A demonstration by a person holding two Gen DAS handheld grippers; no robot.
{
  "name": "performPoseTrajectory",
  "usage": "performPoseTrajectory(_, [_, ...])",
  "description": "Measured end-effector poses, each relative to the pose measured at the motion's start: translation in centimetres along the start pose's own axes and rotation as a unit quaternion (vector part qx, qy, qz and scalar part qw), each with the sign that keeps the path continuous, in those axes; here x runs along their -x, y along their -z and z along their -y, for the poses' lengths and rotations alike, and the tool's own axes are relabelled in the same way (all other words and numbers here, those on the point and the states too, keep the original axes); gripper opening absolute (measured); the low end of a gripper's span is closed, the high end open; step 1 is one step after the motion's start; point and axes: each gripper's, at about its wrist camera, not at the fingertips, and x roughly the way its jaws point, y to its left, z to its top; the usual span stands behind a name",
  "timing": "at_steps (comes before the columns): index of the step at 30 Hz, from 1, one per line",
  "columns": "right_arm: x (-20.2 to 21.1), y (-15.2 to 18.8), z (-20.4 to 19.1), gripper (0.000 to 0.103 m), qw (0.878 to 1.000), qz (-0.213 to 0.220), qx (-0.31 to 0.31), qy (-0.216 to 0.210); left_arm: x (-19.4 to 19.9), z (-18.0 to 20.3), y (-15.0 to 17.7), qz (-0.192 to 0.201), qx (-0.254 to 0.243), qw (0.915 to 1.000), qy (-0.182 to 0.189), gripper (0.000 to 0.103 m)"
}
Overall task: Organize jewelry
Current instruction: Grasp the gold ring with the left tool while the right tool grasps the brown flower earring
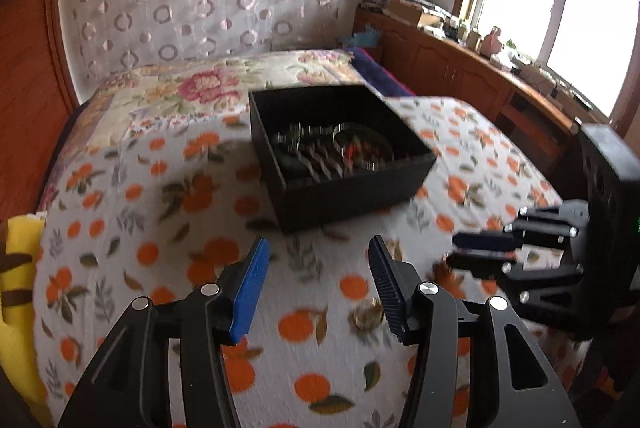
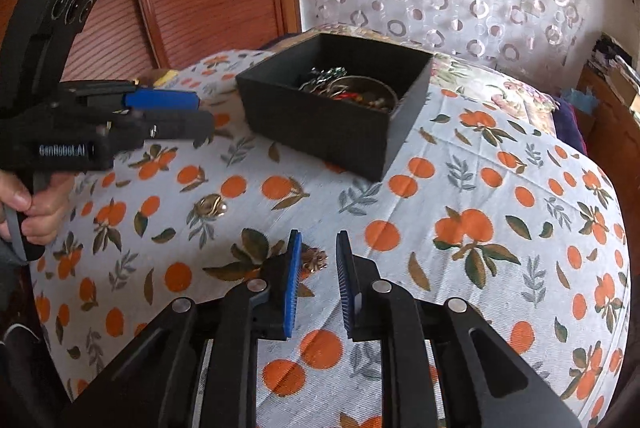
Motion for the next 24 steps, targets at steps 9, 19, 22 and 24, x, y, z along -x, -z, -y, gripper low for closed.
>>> performPoseTrajectory(9, [-0.6, 0.1, -0.6, 0.02, 1.0, -0.018, 0.02, 0.007, -0.4, 0.4, 2.5, -0.022, 0.002, 0.9997, 0.005, 0.049])
performPoseTrajectory(19, [-0.2, 0.3, -0.3, 0.017, 1.0, -0.017, 0.021, 0.009, -1.0, 2.5, 3.4, -0.037, -0.02, 0.9989, 0.02, 0.049])
performPoseTrajectory(22, [0.1, 0.4, 0.1, 0.017, 1.0, -0.015, 0.014, 0.01, -1.3, 3.1, 3.5, -0.042, -0.032, 0.9983, 0.024, 0.049])
performPoseTrajectory(24, [0.1, 0.4, 0.3, 0.017, 1.0, -0.014, 0.012, 0.012, -1.6, 3.4, 3.6, -0.045, -0.037, 0.9979, 0.028, 0.048])
